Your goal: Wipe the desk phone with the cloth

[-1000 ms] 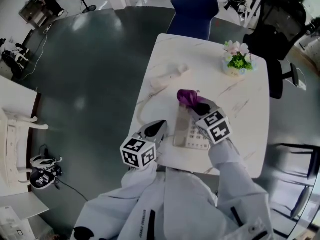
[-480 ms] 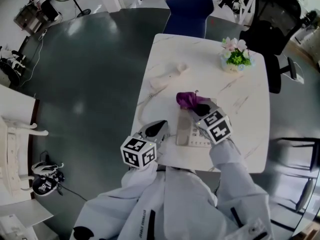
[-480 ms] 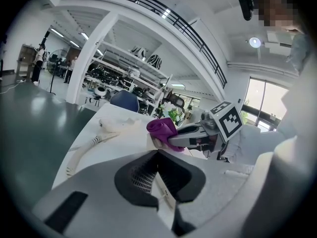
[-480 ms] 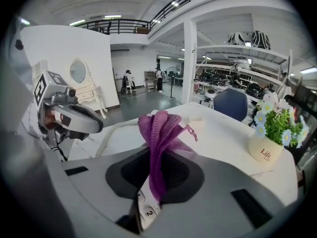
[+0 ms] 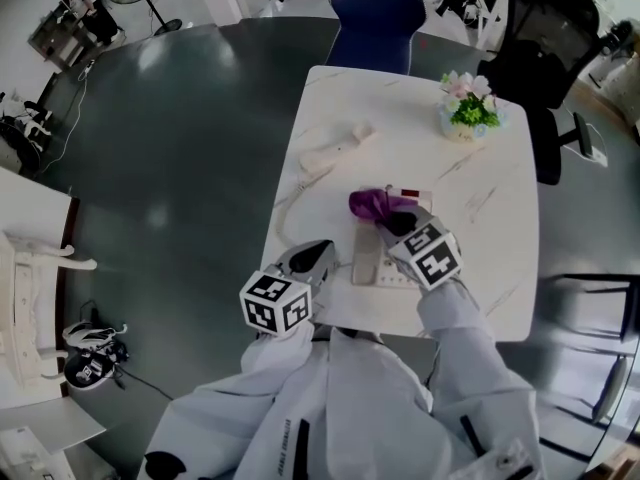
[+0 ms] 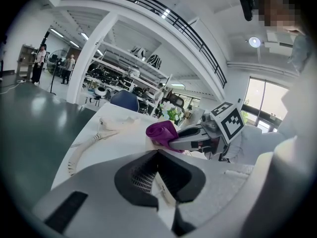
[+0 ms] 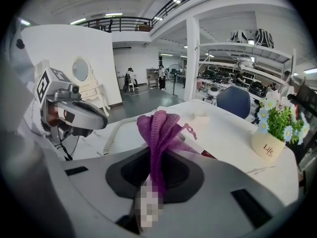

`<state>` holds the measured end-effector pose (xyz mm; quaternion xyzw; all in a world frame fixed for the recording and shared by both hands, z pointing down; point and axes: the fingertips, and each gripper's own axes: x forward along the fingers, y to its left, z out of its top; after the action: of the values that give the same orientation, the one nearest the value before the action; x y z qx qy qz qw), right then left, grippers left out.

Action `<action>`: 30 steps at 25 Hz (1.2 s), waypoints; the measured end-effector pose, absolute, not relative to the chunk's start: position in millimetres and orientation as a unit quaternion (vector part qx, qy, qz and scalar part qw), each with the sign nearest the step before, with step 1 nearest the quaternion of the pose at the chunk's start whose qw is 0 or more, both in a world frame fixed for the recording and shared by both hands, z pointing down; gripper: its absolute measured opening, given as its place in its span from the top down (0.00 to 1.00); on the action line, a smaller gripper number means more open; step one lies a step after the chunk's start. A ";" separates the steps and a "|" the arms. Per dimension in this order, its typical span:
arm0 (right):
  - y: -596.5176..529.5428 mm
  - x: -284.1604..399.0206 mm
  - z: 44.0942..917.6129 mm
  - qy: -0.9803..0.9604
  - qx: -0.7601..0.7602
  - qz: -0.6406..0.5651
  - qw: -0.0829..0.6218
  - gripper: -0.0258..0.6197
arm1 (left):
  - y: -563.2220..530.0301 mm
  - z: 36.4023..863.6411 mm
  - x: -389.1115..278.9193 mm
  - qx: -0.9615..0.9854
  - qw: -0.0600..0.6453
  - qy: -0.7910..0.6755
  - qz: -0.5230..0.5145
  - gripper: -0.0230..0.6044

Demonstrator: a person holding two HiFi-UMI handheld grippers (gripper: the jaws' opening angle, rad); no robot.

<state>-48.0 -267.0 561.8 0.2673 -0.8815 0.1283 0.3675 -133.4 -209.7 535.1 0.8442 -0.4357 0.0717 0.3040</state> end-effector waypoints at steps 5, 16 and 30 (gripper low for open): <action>-256.8 -47.3 564.1 -0.883 0.251 0.133 0.374 0.90 | -201.6 534.2 -130.7 0.839 0.308 -0.444 0.067 0.97; -222.1 -48.0 572.5 -0.884 0.216 0.136 0.392 0.90 | -183.3 529.7 -126.0 0.831 0.310 -0.459 0.059 0.97; -189.2 -47.8 582.4 -0.885 0.188 0.142 0.401 0.90 | -166.5 525.9 -129.5 0.820 0.308 -0.480 0.046 0.97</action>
<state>-47.8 -189.2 582.4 0.1879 -0.8852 0.1419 0.4013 -129.5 -166.5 525.9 0.8198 -0.4804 0.0456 0.3083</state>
